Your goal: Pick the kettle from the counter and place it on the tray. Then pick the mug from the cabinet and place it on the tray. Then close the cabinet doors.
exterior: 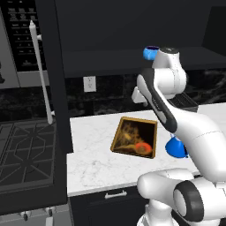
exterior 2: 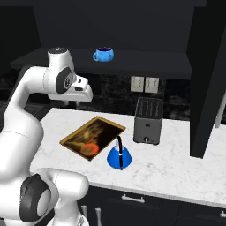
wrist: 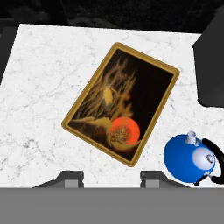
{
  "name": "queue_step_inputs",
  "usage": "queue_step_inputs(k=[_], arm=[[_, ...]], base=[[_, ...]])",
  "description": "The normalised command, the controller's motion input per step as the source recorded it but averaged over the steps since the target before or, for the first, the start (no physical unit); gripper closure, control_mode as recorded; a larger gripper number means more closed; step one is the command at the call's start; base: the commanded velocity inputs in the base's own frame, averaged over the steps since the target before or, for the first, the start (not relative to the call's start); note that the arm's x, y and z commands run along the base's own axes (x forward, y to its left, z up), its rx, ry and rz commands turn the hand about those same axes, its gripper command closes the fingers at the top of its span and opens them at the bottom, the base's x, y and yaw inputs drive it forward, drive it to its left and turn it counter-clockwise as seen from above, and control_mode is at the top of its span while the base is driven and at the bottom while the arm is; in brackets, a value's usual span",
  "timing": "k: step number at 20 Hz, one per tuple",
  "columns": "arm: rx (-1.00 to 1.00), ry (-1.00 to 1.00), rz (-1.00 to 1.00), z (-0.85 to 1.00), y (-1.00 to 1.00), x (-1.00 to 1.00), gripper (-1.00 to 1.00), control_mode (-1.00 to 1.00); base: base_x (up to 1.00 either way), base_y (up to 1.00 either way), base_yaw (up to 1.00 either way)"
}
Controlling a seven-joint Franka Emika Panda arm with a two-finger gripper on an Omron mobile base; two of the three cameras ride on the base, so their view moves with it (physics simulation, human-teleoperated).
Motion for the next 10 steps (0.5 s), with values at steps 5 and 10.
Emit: queue_step_inputs(k=[5,10], arm=[[0.0,-0.01,0.03,-0.03,-0.62,-0.16,-1.0,-1.0],[0.0,-0.02,0.01,-0.15,-0.94,-0.4,-1.0,-1.0]], base=[[0.0,0.0,0.0],[0.0,0.0,0.0]])
